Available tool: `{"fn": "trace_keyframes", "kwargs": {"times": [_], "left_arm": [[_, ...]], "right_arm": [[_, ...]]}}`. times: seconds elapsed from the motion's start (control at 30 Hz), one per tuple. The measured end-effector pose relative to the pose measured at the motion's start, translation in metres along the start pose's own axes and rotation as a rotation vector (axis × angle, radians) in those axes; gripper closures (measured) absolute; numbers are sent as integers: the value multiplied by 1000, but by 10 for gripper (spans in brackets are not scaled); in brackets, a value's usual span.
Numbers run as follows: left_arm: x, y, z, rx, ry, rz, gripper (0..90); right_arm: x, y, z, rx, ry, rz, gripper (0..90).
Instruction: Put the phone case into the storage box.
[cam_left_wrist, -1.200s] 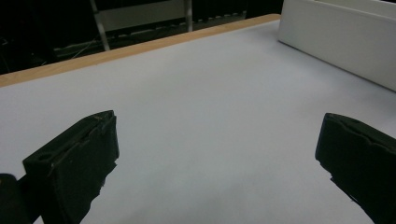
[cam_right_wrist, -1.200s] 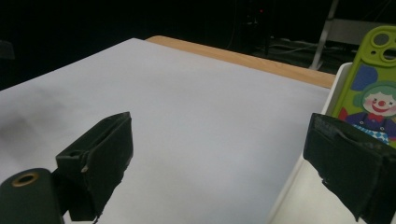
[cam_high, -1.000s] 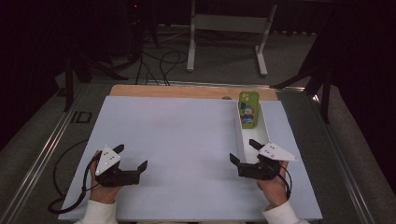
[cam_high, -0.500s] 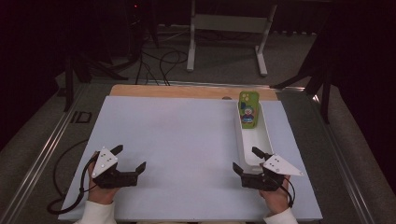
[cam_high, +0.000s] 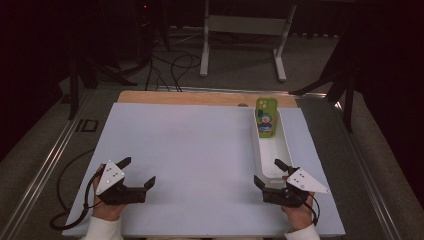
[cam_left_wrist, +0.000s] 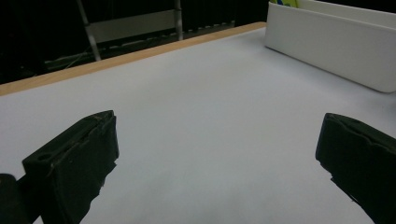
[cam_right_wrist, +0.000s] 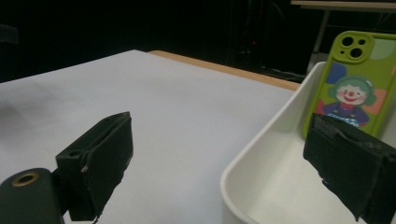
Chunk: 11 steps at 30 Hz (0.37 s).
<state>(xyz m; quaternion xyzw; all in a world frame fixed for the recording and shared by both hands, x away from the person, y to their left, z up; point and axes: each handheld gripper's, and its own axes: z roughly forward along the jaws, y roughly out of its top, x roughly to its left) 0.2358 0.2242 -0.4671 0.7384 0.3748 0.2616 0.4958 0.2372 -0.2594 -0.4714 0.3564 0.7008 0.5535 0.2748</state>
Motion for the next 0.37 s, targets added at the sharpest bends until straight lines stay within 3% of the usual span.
{"fn": "trace_keyframes", "kwargs": {"times": [0.37], "left_arm": [[0, -1, 2, 13, 4, 13, 0]], "right_arm": [[-5, -2, -2, 0, 4, 12, 82]]}}
